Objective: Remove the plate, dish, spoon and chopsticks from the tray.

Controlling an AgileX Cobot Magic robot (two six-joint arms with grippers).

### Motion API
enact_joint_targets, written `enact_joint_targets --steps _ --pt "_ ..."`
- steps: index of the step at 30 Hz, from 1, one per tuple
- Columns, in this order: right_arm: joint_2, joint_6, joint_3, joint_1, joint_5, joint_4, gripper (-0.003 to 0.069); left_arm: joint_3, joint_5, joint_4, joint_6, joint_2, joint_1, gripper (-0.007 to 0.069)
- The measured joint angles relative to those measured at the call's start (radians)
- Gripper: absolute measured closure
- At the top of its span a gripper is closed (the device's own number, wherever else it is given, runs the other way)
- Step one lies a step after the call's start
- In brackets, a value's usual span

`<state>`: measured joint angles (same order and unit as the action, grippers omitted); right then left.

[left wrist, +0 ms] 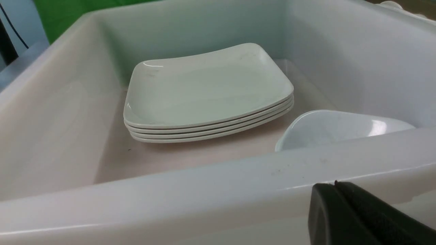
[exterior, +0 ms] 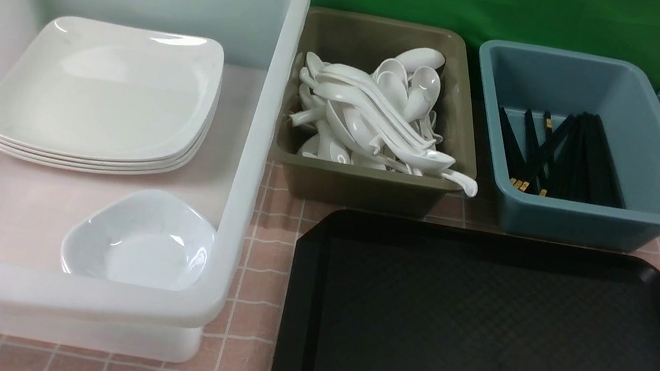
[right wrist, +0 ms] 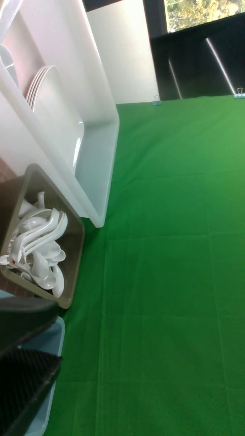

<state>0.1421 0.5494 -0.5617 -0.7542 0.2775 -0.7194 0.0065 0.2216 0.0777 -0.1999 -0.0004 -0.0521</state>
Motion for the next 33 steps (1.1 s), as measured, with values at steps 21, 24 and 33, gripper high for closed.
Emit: enact_joint_targets --steps 21,24,33 --pt "0.0 0.0 0.0 0.0 0.0 0.0 0.0421 0.0 0.0 0.0 -0.001 0.0 0.0 0.0624" --pt "0.0 0.0 0.0 0.0 -0.001 0.005 0.0419 0.0 0.0 0.0 -0.001 0.0 0.0 0.0624" --pt "0.0 -0.549 0.016 0.0 -0.085 0.54 0.0419 0.0 0.0 0.0 -0.001 0.0 0.0 0.0624"
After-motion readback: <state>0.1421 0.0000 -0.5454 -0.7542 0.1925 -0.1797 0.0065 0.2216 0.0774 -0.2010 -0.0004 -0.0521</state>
